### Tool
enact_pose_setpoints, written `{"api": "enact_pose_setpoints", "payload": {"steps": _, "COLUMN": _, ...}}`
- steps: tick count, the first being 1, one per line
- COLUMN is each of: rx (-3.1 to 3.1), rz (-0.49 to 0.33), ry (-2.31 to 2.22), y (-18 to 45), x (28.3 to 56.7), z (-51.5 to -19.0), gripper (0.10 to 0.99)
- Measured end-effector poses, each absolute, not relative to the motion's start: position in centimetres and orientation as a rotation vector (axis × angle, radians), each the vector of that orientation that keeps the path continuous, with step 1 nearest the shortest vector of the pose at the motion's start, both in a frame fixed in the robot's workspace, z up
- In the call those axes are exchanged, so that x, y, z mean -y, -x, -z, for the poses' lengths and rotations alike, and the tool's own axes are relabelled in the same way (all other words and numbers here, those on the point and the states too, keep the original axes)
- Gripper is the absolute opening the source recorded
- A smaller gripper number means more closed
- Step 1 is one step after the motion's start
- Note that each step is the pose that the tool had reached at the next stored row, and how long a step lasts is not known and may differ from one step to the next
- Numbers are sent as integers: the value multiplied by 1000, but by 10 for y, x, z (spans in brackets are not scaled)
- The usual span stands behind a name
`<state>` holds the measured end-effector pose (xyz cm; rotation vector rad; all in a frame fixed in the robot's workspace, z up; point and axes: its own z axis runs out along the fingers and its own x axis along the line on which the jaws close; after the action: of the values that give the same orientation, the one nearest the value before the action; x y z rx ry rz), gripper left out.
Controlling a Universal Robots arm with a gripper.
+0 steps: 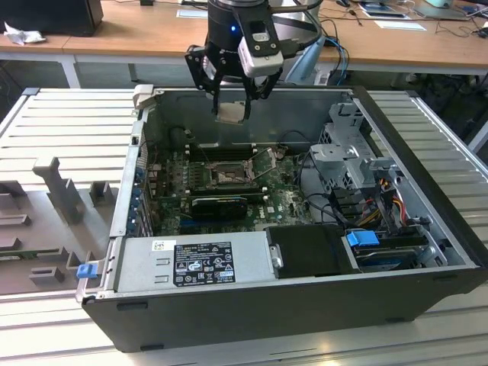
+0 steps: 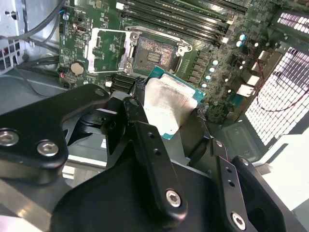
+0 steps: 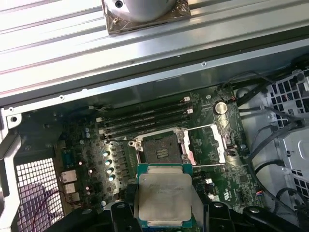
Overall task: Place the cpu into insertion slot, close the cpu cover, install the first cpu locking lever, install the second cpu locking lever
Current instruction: 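Place the cpu into insertion slot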
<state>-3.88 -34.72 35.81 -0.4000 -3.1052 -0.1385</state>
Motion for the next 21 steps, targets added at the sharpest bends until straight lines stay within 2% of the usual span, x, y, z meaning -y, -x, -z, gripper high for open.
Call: {"api": "enact_pose_setpoints", "payload": {"steps": 21, "rx": 3082, "rz": 138, "ry": 582, "y": 39, "x": 347, "z": -356, "gripper": 533}}
